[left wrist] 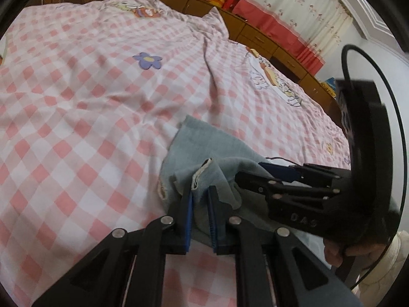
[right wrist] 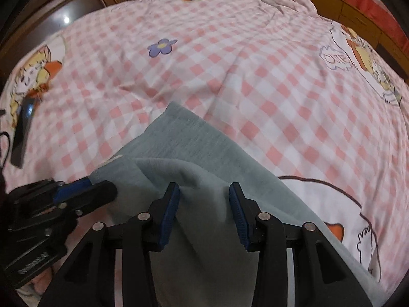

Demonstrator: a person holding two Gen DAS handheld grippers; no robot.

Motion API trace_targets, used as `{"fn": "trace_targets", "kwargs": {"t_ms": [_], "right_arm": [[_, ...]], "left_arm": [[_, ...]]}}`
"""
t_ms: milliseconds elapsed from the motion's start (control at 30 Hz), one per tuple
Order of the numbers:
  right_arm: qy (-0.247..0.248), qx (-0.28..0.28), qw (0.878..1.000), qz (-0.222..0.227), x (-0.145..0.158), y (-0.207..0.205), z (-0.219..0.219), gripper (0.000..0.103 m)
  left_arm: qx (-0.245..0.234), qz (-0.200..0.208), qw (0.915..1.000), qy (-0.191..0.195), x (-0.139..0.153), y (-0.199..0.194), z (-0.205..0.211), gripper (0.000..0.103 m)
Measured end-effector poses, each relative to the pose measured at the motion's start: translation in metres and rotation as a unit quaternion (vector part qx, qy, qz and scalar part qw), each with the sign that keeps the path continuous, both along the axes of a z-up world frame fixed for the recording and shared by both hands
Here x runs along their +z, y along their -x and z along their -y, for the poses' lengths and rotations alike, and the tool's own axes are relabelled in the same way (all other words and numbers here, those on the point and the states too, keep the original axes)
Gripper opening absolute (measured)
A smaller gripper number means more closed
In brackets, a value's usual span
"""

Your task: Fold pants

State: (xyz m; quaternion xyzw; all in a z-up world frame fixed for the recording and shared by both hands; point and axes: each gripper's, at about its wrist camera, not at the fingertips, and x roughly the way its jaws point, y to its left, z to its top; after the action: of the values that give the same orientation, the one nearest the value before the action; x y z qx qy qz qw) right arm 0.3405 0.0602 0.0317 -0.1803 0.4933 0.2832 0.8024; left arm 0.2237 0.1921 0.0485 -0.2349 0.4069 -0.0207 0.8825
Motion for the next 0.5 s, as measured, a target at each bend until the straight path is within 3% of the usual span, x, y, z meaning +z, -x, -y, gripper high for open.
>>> {"fn": "trace_targets", "kwargs": {"t_ms": [67,133,200,300,333,367,433,500], "right_arm": [[0.013,0.008,1.000,0.011,-0.002,0.003,-0.004,0.007],[0.009,0.003,0.999,0.047,0.008,0.010,-0.001,0.006],[-0.026,-0.020,0.992,0.122,0.030,0.025,0.009,0.006],[-0.053,-0.035,0.981,0.181,0.038,0.037,0.019,0.010],[-0.048,-0.031,0.984,0.171,0.033,0.035,0.018,0.013],[-0.028,-0.019,0.991,0.132,0.023,0.030,0.014,0.023],[0.005,-0.013,0.997,0.082,0.007,0.023,0.009,0.026],[0.028,-0.016,0.996,0.087,0.003,0.023,0.006,0.026]], "left_arm": [[0.001,0.006,1.0000,0.007,0.001,0.001,-0.002,0.010],[0.000,0.026,0.9996,0.012,0.006,0.005,-0.003,0.010],[0.001,0.048,0.9988,0.006,0.015,0.009,-0.001,0.010],[0.015,0.049,0.9984,-0.022,0.020,0.012,0.002,0.009],[0.017,0.042,0.9986,-0.027,0.018,0.011,0.002,0.009],[0.018,0.038,0.9988,-0.026,0.016,0.011,0.001,0.009],[0.024,0.028,0.9991,-0.023,0.011,0.008,-0.003,0.008],[0.027,0.023,0.9992,-0.019,0.008,0.007,-0.006,0.008]]}}
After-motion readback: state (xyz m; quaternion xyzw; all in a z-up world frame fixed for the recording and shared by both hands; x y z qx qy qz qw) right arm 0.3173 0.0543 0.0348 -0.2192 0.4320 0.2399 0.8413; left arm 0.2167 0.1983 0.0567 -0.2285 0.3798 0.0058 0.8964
